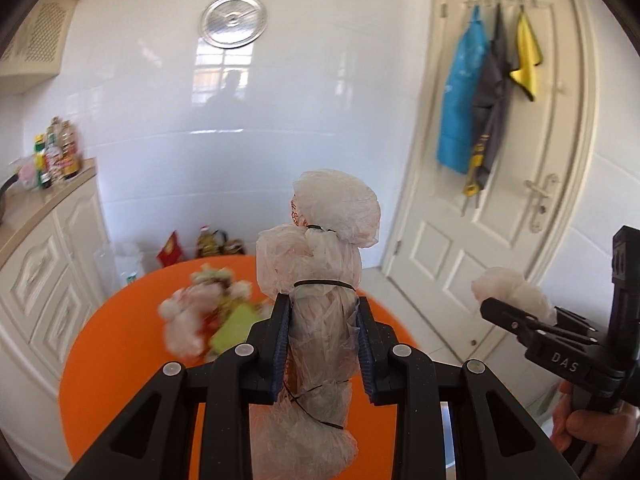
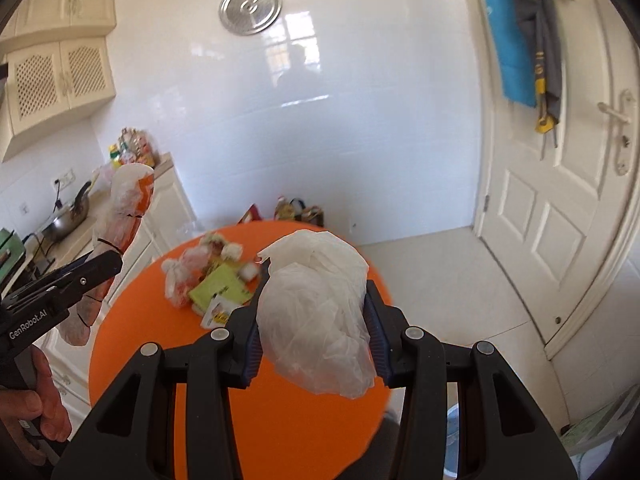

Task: Collect trash
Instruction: 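Carry the tissue and tied bag to the blue bin and release both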

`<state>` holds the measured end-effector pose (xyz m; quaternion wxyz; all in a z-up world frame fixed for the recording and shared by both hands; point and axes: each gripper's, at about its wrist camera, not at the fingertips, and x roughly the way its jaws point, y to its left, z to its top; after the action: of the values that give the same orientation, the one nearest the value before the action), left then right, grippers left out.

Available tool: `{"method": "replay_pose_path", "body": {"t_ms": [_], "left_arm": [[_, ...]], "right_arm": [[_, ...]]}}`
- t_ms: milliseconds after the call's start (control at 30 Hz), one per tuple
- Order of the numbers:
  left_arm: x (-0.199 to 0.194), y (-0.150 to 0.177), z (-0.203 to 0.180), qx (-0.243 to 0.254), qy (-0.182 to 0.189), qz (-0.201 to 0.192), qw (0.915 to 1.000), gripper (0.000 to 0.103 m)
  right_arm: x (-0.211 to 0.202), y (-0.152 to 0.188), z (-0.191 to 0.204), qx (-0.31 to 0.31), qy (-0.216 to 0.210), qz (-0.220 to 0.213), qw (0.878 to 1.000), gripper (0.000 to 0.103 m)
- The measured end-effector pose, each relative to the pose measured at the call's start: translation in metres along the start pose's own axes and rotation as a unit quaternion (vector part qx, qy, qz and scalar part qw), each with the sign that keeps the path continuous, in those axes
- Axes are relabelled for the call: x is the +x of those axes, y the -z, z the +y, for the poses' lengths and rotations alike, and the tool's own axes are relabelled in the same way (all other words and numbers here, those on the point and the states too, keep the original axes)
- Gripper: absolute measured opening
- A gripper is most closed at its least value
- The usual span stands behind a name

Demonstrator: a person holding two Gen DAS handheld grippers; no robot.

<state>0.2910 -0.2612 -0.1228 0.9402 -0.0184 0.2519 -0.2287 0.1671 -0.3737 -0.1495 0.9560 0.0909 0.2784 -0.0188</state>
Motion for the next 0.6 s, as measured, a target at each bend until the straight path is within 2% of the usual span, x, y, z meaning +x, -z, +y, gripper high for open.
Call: {"method": "replay_pose_path", "body": {"t_ms": [233, 333, 467, 600], "left_arm": [[-0.012, -0.001, -0.037, 0.029, 0.088, 0.001, 0.9957, 0.026], [0.008, -0.006, -0.04, 0.037, 0.128, 0.017, 0.9909, 0.026], [0.031, 0.002, -0.049, 0.052, 0.173, 0.058, 0.9818, 0.026], [0.059, 0.03, -0.065, 0.061, 0.212, 0.121, 0.9678, 0.026]], "right_arm": [[-0.046, -0.009, -0.061, 0.035, 0.072, -0.037, 0.996, 0.044], [-0.063, -0.004, -0.096, 0.061, 0.108, -0.043, 0.991, 0.044], [-0.077, 0.012, -0.143, 0.099, 0.152, -0.036, 0.983, 0.044], [-0.073, 0.04, -0.191, 0.144, 0.187, -0.008, 0.972, 0.044]]}}
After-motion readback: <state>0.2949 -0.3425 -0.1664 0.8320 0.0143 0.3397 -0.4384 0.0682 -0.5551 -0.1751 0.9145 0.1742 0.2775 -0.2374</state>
